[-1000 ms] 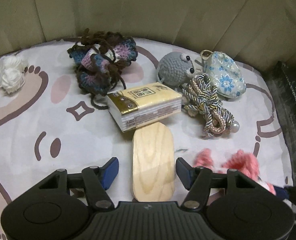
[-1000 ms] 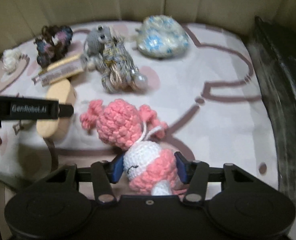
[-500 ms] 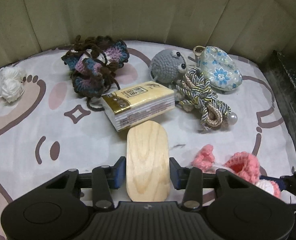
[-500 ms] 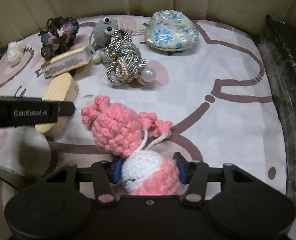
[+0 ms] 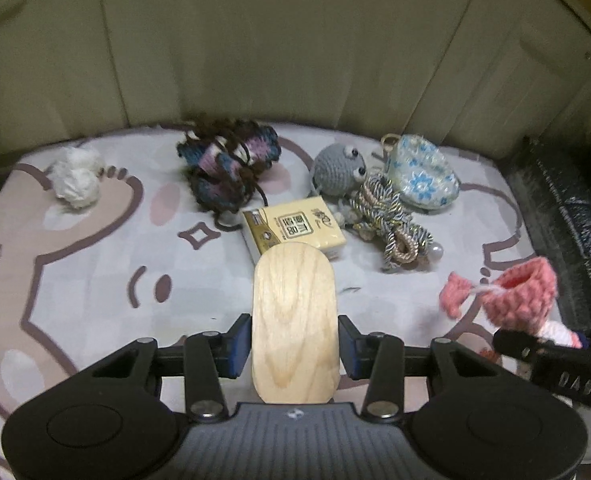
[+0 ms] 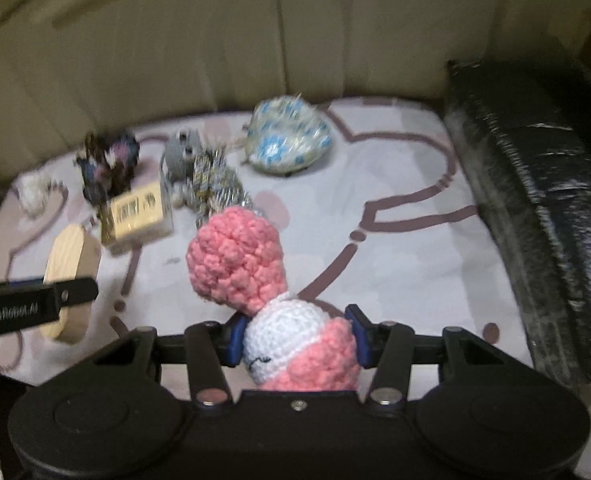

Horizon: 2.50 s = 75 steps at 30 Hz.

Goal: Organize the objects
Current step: 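Lift the crochet doll with the right gripper while the left gripper lifts the wooden block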

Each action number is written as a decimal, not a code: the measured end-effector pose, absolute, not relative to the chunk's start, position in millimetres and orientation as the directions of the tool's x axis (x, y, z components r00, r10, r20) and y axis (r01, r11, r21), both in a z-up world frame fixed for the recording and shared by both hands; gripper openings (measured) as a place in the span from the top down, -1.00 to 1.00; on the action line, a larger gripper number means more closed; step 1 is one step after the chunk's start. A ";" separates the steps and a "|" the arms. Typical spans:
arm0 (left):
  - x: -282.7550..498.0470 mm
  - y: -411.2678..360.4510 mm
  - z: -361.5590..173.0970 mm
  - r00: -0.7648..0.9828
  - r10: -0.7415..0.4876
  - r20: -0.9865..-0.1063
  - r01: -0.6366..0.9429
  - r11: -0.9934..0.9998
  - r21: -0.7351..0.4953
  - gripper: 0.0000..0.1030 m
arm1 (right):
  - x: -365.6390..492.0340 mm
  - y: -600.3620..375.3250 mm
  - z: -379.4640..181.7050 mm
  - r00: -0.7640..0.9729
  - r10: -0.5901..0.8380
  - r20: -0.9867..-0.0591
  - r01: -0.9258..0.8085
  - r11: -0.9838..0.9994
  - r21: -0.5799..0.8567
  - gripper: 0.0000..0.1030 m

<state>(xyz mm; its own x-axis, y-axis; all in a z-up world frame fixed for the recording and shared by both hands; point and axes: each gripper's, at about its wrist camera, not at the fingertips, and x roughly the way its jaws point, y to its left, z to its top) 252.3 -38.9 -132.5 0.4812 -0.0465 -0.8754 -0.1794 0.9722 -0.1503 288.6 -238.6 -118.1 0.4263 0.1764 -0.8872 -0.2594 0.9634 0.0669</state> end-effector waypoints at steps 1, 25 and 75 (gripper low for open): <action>248.9 -38.4 -127.2 0.488 -0.043 -0.872 -0.180 0.972 -0.149 0.12 | 287.0 -241.5 -113.0 0.438 0.178 -0.881 -0.250 0.966 0.070 0.01; 151.7 -40.7 -30.6 0.650 -0.028 -0.759 -0.171 0.968 -0.183 0.12 | 211.7 -282.1 -18.5 0.599 0.209 -0.773 -0.124 0.978 0.169 0.01; 61.0 -16.3 -32.2 0.629 -0.028 -0.777 -0.200 0.960 -0.196 0.11 | 115.6 -224.2 -8.8 0.526 0.290 -0.799 -0.331 0.936 0.122 0.00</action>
